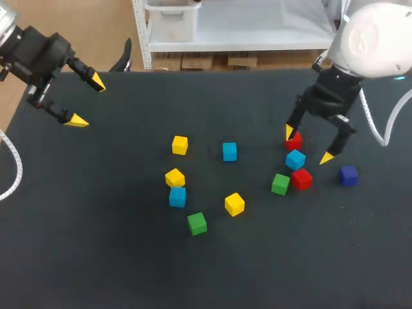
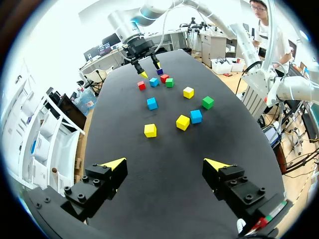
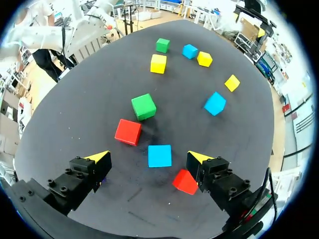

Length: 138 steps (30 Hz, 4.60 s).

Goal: Place the blue cubes, place green cubes on the blue cubes, place the yellow cubes on the green cubes, then place the red cubes on the yellow cubes, and place purple cube on the red cubes.

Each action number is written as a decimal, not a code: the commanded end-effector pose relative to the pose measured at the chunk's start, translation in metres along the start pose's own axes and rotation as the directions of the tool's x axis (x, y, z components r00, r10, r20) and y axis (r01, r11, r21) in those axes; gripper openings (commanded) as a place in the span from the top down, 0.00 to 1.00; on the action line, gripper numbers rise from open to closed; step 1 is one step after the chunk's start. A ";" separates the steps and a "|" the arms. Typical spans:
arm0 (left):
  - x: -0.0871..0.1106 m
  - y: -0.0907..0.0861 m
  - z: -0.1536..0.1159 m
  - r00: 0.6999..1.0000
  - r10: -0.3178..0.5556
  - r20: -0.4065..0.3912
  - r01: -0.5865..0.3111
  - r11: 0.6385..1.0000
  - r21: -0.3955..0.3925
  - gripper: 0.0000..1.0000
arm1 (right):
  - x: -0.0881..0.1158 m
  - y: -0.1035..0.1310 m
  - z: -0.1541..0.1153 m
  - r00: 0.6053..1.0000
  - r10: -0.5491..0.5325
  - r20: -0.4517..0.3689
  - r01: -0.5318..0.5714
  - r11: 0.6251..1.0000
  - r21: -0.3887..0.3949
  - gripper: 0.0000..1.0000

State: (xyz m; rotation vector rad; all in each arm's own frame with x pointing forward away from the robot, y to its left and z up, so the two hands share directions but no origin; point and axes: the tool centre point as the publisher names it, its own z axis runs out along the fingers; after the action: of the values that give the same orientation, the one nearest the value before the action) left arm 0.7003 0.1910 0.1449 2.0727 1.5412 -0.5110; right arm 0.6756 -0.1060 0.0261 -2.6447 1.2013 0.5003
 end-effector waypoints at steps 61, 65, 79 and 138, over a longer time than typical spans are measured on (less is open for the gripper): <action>0.000 0.000 0.000 1.000 0.002 -0.001 -0.002 1.000 -0.002 0.00 | -0.009 -0.031 0.013 0.883 0.468 0.024 -0.466 0.871 0.156 1.00; 0.000 0.000 0.000 1.000 0.002 -0.001 -0.002 1.000 -0.002 0.00 | -0.016 -0.040 0.015 0.834 0.551 0.036 -0.545 0.812 0.207 1.00; 0.000 0.000 0.000 1.000 0.002 -0.001 -0.002 1.000 -0.002 0.00 | -0.033 -0.066 0.029 0.772 0.632 0.076 -0.629 0.739 0.242 1.00; 0.000 0.000 0.000 1.000 0.002 -0.001 -0.002 1.000 -0.002 0.00 | -0.046 -0.097 0.049 0.775 0.632 0.018 -0.616 0.749 0.243 1.00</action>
State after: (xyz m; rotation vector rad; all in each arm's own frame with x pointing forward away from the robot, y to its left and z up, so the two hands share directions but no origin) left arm 0.7003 0.1910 0.1449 2.0727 1.5412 -0.5110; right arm 0.7082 0.0035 0.0023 -2.0165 2.0374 0.3275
